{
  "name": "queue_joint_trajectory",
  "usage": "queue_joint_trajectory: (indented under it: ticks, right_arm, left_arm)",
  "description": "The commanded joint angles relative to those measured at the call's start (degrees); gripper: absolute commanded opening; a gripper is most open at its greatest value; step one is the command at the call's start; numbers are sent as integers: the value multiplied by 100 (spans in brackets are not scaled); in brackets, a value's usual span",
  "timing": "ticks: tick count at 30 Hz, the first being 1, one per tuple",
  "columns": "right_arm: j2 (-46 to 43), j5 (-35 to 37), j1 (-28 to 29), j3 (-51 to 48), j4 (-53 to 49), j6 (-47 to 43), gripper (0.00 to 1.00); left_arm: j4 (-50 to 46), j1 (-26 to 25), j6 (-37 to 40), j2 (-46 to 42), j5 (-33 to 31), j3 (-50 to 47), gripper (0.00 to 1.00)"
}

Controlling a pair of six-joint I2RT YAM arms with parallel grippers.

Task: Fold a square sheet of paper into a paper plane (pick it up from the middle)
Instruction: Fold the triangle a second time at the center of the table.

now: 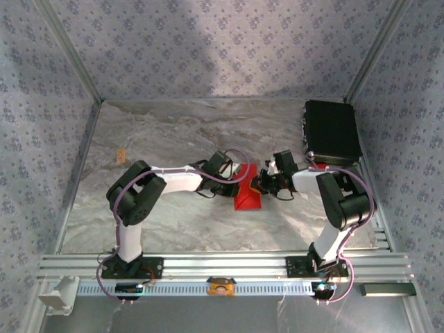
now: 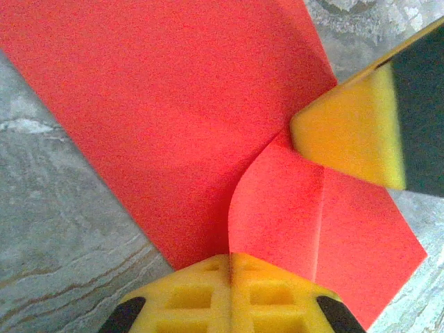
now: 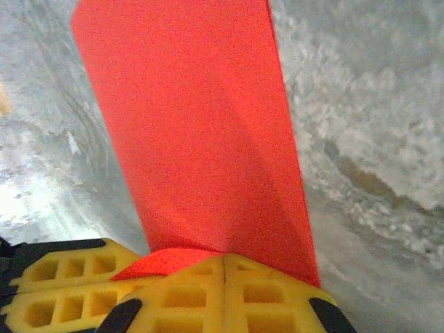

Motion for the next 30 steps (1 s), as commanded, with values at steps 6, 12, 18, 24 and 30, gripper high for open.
queue_joint_trajectory:
  ticks: [6,12,18,24,30]
  right_arm:
    - [-34,-135,-179,-19,-186,-17,0]
    - [-218,-310,-312,246,-322,-280,0]
    - [128,-137,-450,74,-367,-302,0]
    - [163,-102,-624,-322,64,-74,0]
    - [-334,-456,-575,-51,-119,-219,0]
  left_arm:
    - [-317,-6,112,135,49,91,5]
    - [-353,-2,130,148,46,118,5]
    - [-335,-7,139,141,65,97,5]
    - [-291,-3,113,140,64,71,5]
    - [-295,-3,104,138,65,82,5]
